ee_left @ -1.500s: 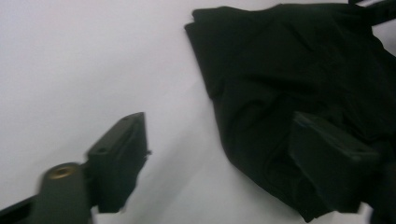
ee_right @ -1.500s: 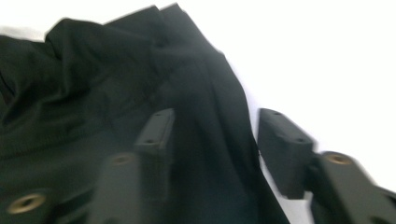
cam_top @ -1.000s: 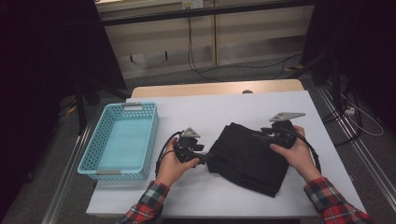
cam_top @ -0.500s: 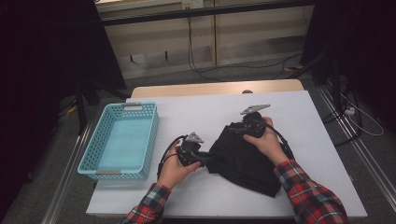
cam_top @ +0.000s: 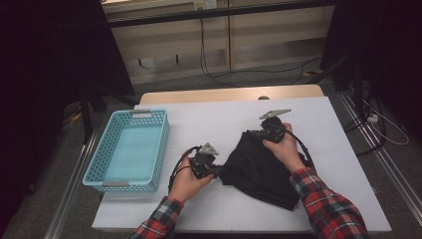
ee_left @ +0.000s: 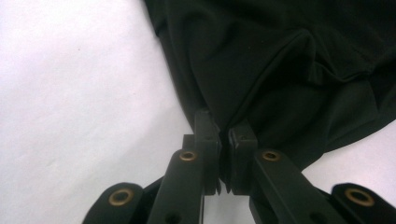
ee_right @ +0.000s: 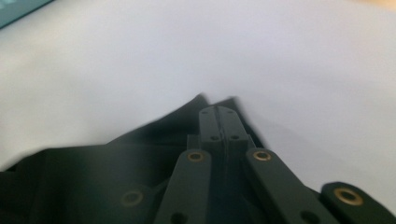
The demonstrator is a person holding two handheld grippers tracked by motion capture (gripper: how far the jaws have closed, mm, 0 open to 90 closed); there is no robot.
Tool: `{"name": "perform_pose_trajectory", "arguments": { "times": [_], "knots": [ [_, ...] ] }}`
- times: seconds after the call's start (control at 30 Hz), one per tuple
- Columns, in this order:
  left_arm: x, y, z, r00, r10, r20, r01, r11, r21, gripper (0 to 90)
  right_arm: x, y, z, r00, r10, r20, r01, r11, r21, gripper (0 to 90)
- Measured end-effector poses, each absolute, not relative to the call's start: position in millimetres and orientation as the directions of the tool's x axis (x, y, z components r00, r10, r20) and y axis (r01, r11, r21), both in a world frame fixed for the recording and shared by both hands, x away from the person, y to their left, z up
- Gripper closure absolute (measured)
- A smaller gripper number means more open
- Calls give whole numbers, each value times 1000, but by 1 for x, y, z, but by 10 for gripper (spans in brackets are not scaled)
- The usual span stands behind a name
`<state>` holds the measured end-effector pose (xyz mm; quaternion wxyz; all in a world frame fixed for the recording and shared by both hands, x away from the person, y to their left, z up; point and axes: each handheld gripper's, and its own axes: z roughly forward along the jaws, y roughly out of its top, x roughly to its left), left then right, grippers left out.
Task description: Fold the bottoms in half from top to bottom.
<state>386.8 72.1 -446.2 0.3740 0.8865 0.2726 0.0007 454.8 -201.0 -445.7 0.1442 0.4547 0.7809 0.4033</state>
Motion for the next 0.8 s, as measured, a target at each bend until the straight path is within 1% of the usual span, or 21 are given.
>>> {"name": "perform_pose_trajectory", "arguments": {
  "times": [0.03,0.13,0.23,0.27,0.33,0.37,0.43,0.47,0.5,0.53,0.57,0.63,0.7,0.77,0.8],
  "knots": [
    [387,72,-446,852,484,-202,482,-573,663,863,456,-204,-445,-528,836,151,596,238,767,900],
    [389,72,-443,851,490,-186,477,-575,665,864,458,-210,-447,-513,845,149,604,232,763,900],
    [391,75,-441,847,498,-184,479,-566,671,864,457,-212,-448,-510,851,127,599,245,762,900],
    [392,76,-440,847,500,-183,479,-566,671,864,457,-213,-448,-506,850,149,599,222,769,900],
    [392,76,-440,846,499,-189,483,-564,670,864,458,-213,-447,-521,839,155,588,222,778,898],
    [392,76,-440,848,496,-185,480,-573,665,863,458,-211,-447,-532,831,160,588,227,776,878],
    [390,74,-441,854,489,-179,473,-584,660,862,457,-207,-443,-521,843,130,577,236,782,764],
    [390,73,-441,855,487,-178,471,-587,659,861,457,-206,-442,-526,840,136,570,229,789,760],
    [389,72,-441,857,485,-175,468,-589,659,861,458,-205,-441,-535,832,146,564,223,795,732],
    [390,71,-441,858,483,-172,465,-591,659,860,459,-203,-441,-532,835,141,561,222,798,692],
    [390,71,-441,859,482,-171,463,-591,661,859,460,-201,-441,-535,835,129,558,235,796,670],
    [390,72,-441,858,483,-176,466,-588,661,859,464,-195,-445,-555,820,141,566,248,786,659],
    [389,73,-441,863,476,-169,458,-594,661,858,467,-188,-448,-558,816,149,573,250,780,654],
    [388,74,-442,865,473,-169,457,-602,655,858,471,-181,-452,-567,803,186,590,238,772,656],
    [388,74,-442,863,474,-173,460,-599,656,859,473,-177,-454,-563,806,183,598,244,763,660]
  ]
}}
